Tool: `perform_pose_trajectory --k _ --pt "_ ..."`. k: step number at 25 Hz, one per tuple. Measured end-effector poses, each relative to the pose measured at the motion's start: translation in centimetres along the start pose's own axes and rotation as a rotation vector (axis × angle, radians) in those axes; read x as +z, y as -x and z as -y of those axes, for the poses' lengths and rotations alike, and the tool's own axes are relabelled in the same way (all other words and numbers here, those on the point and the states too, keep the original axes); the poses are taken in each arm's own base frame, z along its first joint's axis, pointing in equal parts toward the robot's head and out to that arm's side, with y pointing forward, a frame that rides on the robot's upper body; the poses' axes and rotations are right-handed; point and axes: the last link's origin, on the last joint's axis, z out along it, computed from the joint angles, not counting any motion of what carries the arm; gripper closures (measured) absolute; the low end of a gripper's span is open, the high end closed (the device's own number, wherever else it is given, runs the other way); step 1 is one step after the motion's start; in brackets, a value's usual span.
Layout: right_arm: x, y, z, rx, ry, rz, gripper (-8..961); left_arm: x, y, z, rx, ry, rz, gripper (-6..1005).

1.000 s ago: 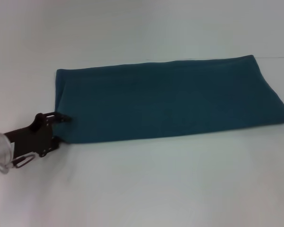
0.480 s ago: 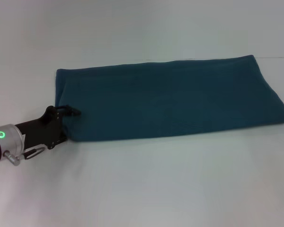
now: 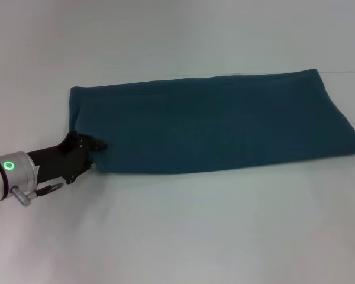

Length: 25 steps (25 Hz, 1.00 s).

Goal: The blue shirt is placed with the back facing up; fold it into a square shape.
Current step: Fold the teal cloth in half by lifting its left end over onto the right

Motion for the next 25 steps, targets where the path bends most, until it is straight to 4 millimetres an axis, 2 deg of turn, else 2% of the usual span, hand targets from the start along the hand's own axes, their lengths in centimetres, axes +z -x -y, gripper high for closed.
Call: perform_pose_trajectory --k 2,5,10,17,25 --pt "-0.1 0.0 0.1 0.002 -0.001 0.0 267 -0.2 0.0 0.1 0.005 0.004 0.002 528" --pt "-0.1 -0.1 0.2 0.009 -0.005 0.002 267 -0.4 0.0 0.1 0.02 0.012 0.005 753" --pt "-0.1 -0.3 0.3 0.016 -0.005 0.002 267 -1.0 -0.2 0.0 0.082 0.025 0.007 941" --pt "-0.1 -0.3 0.2 0.026 0.001 -0.003 267 -3.5 -1.9 0.8 0.176 0.005 -0.042 941" --pt "0.2 -0.6 0.3 0.048 -0.005 -0.006 267 -8.5 -5.1 2.4 0.232 -0.055 -0.165 941"
